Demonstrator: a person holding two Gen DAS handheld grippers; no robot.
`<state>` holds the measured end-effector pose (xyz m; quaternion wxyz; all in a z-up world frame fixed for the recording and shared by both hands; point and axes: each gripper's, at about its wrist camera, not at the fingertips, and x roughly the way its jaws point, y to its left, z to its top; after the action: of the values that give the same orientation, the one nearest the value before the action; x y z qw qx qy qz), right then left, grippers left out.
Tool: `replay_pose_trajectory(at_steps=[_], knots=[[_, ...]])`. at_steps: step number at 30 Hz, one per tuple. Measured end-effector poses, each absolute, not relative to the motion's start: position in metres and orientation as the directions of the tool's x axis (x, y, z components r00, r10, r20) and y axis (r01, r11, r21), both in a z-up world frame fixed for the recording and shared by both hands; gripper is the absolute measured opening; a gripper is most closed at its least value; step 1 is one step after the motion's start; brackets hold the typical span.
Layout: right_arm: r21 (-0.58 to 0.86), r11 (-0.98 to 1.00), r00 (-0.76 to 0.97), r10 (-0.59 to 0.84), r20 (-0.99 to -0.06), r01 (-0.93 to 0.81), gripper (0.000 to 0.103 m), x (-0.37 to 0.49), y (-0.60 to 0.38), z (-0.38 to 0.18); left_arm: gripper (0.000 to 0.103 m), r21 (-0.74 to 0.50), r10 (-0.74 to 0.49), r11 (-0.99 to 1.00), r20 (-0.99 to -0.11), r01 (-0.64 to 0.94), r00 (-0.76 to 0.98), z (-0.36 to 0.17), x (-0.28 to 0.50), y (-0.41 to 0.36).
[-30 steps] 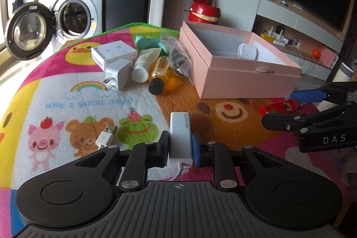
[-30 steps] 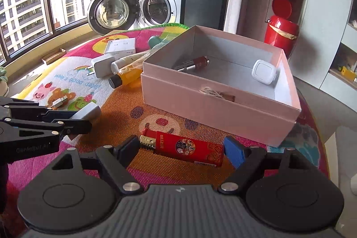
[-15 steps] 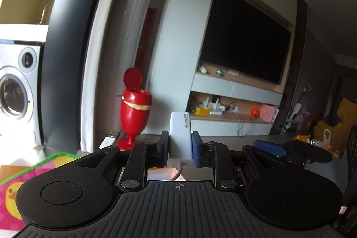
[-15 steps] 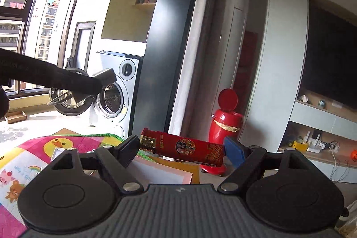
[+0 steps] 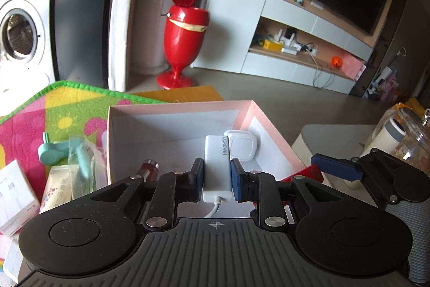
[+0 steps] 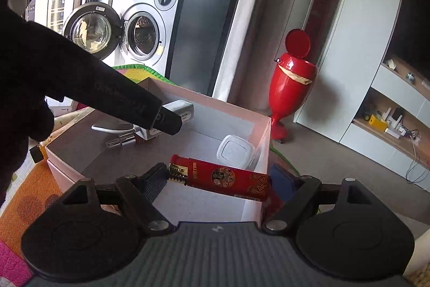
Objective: Organize rigid objects
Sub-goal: 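Carry the hub and red USB stick into the pink box and release both, then grasp the white wall plug charger with the left tool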
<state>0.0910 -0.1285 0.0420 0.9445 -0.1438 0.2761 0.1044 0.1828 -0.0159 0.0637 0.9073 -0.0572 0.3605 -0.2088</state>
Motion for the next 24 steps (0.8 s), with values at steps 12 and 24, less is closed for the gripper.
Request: replay_pose_trajectory(at_steps=[12, 24], knots=[[-0.185, 0.935, 0.835, 0.165, -0.524, -0.301, 0.086, 0.063, -0.132, 0.048, 0.025, -0.256, -0.394, 0.917, -0.457, 0.307, 0.797, 0.093, 0.124, 0.026], [-0.178, 0.904, 0.802, 0.236, -0.549, -0.388, 0.089, -0.01, -0.124, 0.026, 0.025, -0.269, -0.09, 0.96, -0.569, -0.082, 0.818, 0.065, 0.066, 0.16]])
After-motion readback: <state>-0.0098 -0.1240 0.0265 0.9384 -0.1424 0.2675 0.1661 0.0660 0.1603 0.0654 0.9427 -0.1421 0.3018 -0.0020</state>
